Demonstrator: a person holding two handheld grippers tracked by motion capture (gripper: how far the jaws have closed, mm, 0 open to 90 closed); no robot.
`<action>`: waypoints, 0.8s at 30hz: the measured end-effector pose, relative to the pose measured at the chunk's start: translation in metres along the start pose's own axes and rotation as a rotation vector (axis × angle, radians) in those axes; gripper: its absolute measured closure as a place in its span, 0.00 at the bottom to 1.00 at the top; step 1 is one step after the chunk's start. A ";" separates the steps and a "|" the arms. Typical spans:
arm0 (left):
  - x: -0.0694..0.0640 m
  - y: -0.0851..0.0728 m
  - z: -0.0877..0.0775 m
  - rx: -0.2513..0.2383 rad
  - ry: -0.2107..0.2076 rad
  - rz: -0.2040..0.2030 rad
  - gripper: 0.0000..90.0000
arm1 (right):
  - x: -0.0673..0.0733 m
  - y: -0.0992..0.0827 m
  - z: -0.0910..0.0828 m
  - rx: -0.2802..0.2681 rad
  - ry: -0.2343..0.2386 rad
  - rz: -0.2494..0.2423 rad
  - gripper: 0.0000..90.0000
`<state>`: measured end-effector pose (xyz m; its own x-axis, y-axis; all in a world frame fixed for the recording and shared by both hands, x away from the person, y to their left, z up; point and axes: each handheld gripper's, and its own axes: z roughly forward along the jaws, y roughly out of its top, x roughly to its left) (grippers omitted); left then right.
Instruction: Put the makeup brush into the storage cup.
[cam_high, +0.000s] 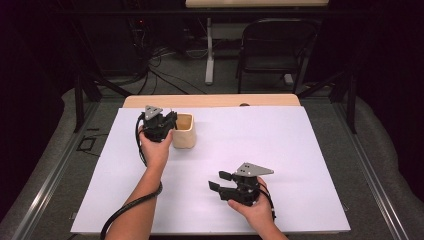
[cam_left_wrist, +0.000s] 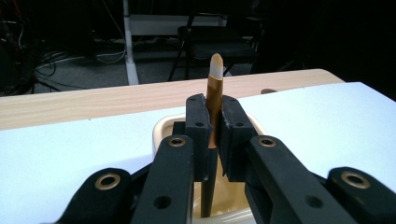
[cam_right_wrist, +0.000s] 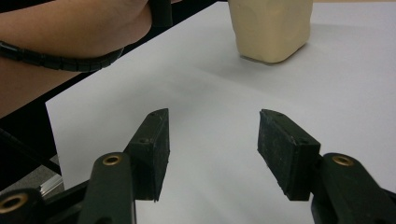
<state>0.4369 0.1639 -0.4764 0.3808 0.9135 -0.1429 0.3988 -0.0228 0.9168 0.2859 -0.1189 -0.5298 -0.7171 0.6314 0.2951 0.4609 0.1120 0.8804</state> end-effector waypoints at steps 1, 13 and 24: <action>0.000 -0.001 0.000 -0.001 0.003 -0.003 0.93 | 0.000 0.000 0.000 0.001 0.001 0.000 0.49; 0.001 -0.010 0.004 0.015 -0.001 -0.012 0.93 | 0.000 0.000 0.000 0.002 0.001 -0.001 0.48; -0.001 -0.014 0.006 0.030 -0.004 -0.003 0.93 | 0.000 -0.001 0.000 0.008 0.000 0.002 0.48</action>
<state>0.4365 0.1610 -0.4911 0.3832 0.9119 -0.1469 0.4246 -0.0327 0.9048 0.2858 -0.1186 -0.5305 -0.7160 0.6317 0.2972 0.4669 0.1167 0.8766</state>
